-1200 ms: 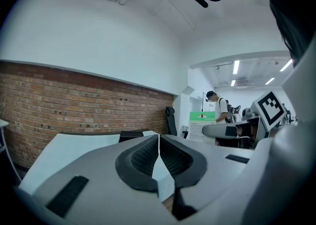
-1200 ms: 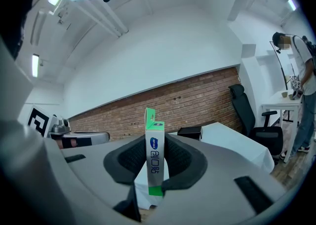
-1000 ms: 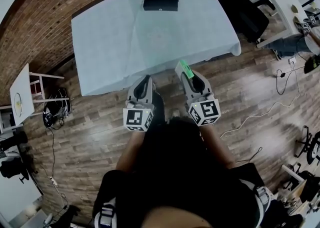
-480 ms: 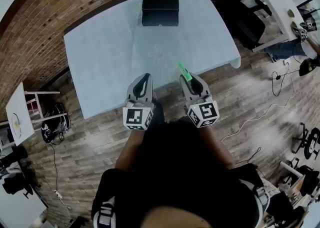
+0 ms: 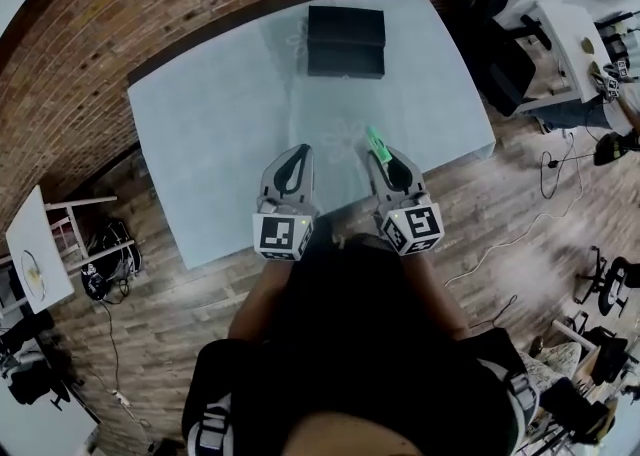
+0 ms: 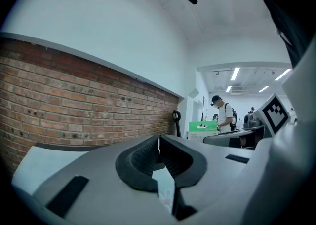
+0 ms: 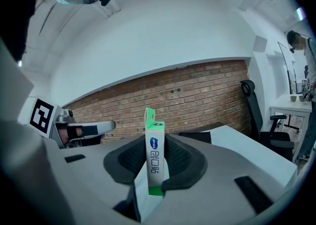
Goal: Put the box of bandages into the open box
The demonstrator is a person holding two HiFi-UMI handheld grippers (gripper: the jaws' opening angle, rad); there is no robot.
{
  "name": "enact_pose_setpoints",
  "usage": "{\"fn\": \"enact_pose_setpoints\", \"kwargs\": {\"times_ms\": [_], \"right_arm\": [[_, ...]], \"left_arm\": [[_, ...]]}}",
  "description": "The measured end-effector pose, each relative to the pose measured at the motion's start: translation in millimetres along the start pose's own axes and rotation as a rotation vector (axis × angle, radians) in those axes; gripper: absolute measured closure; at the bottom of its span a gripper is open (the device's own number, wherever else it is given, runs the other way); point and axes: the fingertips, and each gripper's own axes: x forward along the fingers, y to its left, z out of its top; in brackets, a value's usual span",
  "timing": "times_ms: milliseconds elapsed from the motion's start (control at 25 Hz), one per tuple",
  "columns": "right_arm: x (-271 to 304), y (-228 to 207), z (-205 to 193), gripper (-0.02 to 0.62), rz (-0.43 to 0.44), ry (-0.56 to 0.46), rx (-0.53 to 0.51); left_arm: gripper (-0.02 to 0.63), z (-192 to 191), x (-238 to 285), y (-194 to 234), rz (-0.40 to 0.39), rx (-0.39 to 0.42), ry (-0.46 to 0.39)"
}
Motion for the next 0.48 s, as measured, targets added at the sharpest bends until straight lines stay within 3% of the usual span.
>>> {"fn": "enact_pose_setpoints", "kwargs": {"times_ms": [480], "right_arm": [[42,-8,8,0.492,-0.038,0.021,-0.021]], "left_arm": [[0.568,-1,30,31,-0.036,-0.047,0.001]]}}
